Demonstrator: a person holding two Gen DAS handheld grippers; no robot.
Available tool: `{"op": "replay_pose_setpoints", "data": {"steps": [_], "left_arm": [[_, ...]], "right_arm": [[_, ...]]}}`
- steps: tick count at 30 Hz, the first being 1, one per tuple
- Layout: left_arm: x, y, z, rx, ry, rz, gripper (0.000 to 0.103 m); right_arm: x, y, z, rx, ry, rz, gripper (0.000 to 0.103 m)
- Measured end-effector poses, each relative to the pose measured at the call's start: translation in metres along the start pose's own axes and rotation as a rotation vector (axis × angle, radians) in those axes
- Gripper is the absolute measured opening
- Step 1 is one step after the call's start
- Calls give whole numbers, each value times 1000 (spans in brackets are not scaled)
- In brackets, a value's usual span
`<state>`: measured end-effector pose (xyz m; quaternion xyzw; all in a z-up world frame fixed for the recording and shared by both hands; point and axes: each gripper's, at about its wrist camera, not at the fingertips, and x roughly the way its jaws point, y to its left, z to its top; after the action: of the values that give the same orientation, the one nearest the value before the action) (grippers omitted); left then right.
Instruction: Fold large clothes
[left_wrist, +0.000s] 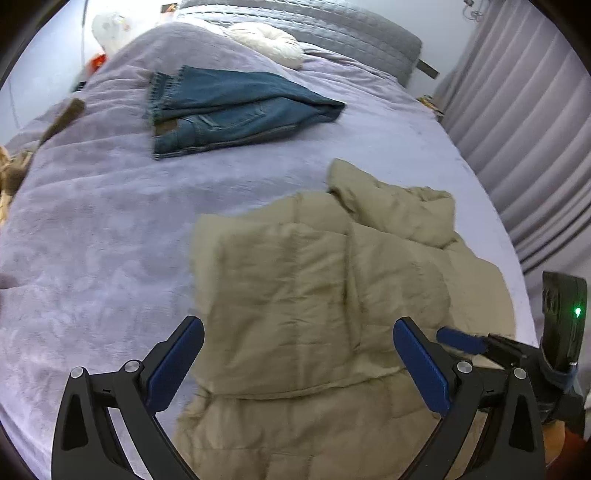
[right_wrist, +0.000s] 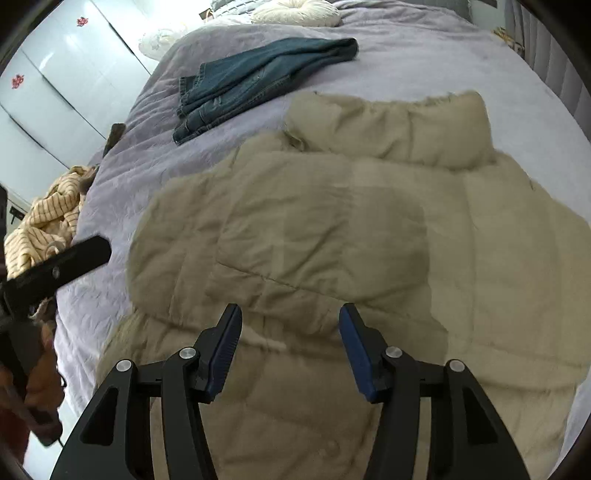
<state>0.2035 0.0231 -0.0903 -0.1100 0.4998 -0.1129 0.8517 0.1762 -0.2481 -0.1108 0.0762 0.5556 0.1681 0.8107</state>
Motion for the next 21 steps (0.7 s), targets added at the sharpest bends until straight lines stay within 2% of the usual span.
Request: {"op": "replay_pose_setpoints", "data": {"steps": [3, 7, 9, 12, 14, 15, 16, 19, 21], "left_arm": [[15, -11, 3, 26, 28, -49, 103], [52, -24, 9, -27, 106, -164, 103], [66, -35, 12, -35, 123, -197, 102], [87, -56, 18, -24, 156, -225, 85], [96, -65, 19, -18, 189, -233, 54], [102, -71, 20, -6, 217, -219, 24], [103, -73, 20, 0, 225, -210, 12], [89, -70, 18, -14, 188, -217, 12], [78, -60, 11, -13, 161, -178, 12]], "right_arm": [[-15, -33, -12, 82, 0, -26, 59], [-44, -107, -31, 292, -20, -57, 59], [-56, -137, -40, 381, -36, -76, 59], [-81, -181, -55, 500, -95, -109, 59], [-93, -202, -62, 549, -129, -142, 59], [-97, -209, -63, 565, -138, -155, 59], [-100, -219, -65, 591, -148, -175, 59], [-104, -236, -64, 633, -164, -206, 59], [-104, -240, -62, 636, -168, -202, 59]]}}
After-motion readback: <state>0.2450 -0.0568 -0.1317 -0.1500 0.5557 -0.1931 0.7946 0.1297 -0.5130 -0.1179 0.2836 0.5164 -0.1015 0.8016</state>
